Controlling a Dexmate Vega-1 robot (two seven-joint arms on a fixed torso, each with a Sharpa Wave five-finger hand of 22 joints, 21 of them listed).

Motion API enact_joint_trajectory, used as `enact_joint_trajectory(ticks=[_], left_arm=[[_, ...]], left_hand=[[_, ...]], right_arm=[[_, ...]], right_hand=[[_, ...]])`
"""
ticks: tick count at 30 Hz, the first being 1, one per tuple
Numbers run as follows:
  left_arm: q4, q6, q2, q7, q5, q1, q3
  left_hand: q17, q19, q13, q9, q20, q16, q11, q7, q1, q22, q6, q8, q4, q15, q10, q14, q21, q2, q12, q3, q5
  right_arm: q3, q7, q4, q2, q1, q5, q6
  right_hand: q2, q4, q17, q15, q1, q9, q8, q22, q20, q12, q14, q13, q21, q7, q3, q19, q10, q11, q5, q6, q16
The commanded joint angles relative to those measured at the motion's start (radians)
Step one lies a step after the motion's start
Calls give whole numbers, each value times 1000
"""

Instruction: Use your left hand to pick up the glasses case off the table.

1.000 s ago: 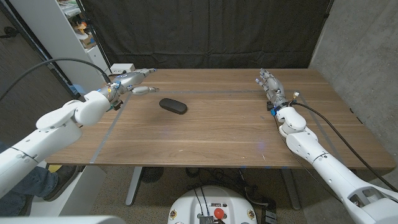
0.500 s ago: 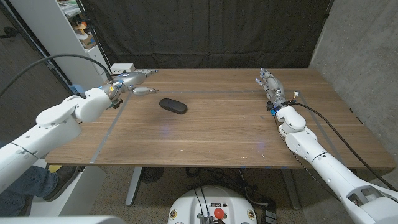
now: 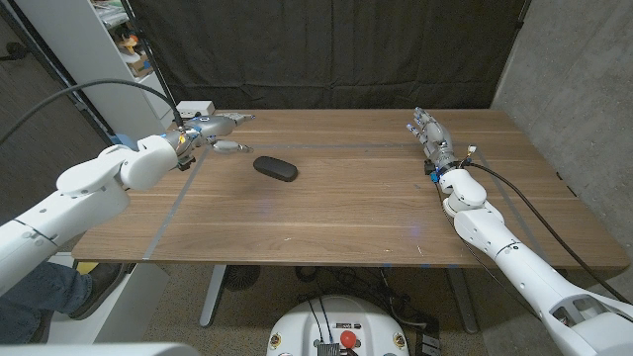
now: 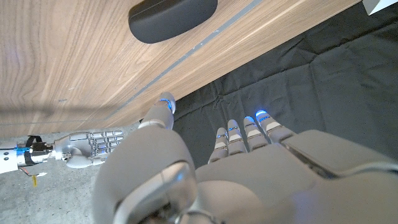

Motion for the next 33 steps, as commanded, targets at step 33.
enact_joint_trajectory(ticks=[33], left_arm=[[-18,5,75,-55,176,-61,89]], left_hand=[[5,10,8,6,26,4,-7,-21,64,2,-10,3,16,9,-11,11,-1,-56,3,-8,15]], right_arm=[[20,-14,-55,-9,-36,23,0]], right_hand=[[1,2,-4,1,5,2,4,5,5,10,21,-1,8,-7,-3,4,19,-4,7,14,9]])
